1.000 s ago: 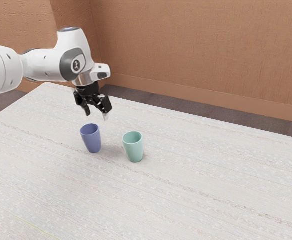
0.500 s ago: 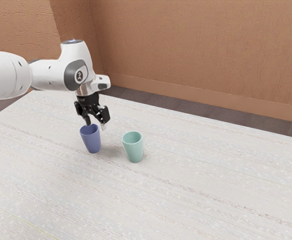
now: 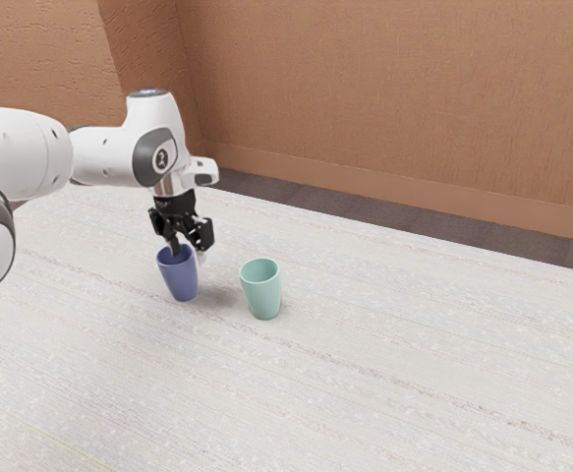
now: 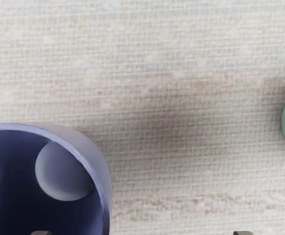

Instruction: Place the left cup onto the right cup

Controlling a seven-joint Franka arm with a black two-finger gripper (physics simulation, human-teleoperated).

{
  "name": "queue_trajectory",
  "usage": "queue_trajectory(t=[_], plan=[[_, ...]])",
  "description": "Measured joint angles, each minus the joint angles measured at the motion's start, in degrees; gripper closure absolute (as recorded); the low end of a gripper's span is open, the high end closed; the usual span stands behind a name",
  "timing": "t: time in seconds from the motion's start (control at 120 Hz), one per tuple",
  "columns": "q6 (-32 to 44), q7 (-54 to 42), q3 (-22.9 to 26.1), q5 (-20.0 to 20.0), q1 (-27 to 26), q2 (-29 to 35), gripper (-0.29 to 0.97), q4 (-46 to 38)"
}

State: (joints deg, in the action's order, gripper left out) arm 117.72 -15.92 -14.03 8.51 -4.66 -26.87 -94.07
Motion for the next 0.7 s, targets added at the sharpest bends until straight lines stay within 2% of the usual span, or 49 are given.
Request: queue_trajectory(t=[0.7], plan=[[2.56, -0.42, -0.73, 0.08, 0.00, -3.22, 0.22, 0.59]])
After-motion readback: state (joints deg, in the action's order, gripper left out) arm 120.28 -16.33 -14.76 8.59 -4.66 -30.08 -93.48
